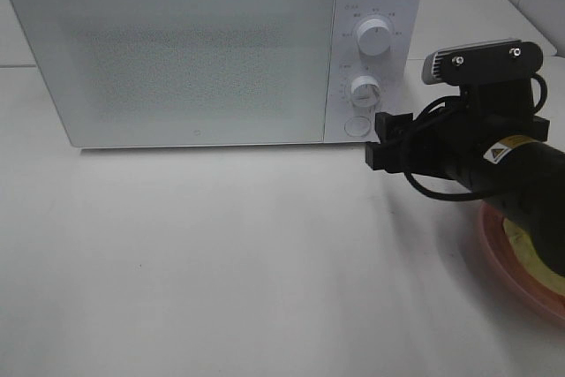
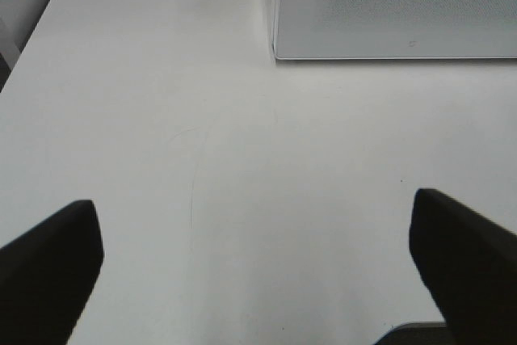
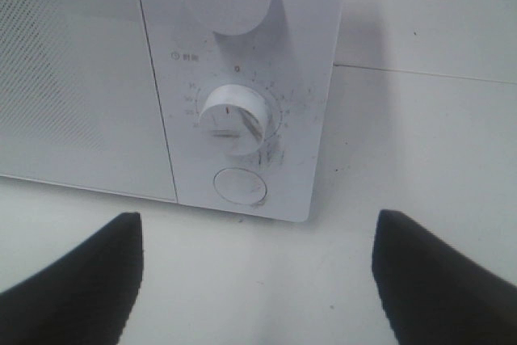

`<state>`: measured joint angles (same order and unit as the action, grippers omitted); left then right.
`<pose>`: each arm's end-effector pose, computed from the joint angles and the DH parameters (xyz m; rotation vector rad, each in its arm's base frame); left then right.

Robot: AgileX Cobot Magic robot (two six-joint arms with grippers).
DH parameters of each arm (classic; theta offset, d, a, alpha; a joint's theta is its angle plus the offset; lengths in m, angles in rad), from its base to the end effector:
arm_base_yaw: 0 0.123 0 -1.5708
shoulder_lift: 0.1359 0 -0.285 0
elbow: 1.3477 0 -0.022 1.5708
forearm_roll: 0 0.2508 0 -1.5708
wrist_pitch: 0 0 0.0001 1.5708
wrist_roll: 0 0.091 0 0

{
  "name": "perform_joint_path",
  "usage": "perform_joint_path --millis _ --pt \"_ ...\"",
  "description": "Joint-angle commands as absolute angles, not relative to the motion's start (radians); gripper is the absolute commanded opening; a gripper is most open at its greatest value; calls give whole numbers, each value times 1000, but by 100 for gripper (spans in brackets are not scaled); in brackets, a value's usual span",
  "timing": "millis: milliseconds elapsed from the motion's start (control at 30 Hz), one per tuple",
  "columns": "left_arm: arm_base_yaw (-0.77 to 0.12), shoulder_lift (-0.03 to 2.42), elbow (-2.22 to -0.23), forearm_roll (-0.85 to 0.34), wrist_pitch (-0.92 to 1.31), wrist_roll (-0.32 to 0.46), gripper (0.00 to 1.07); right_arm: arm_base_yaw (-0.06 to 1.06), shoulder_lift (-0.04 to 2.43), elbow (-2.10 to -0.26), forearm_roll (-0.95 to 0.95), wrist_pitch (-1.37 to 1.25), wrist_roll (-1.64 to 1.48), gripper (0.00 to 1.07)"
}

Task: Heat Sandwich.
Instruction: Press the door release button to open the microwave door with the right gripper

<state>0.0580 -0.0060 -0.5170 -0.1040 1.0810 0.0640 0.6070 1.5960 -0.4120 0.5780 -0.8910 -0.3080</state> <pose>-0.0084 -0.0088 0.2807 0.0136 2.0375 -0.0478 0.2344 0.1158 0.1673 -0.1813 1.8276 0.0733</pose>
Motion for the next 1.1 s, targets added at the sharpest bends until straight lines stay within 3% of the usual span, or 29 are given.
perform_joint_path --millis 33,233,600,1100 --pt "59 -30 -515 -113 1070 58 98 647 1614 -405 622 -939 -294 76" --pt "59 -30 -515 -113 1070 58 98 700 1655 -400 693 -971 -283 76" --pt "59 -30 -515 -113 1070 58 98 700 1655 -400 692 -974 -82 75" --pt "59 -30 -515 -113 1070 58 98 700 1655 -400 692 -977 716 72"
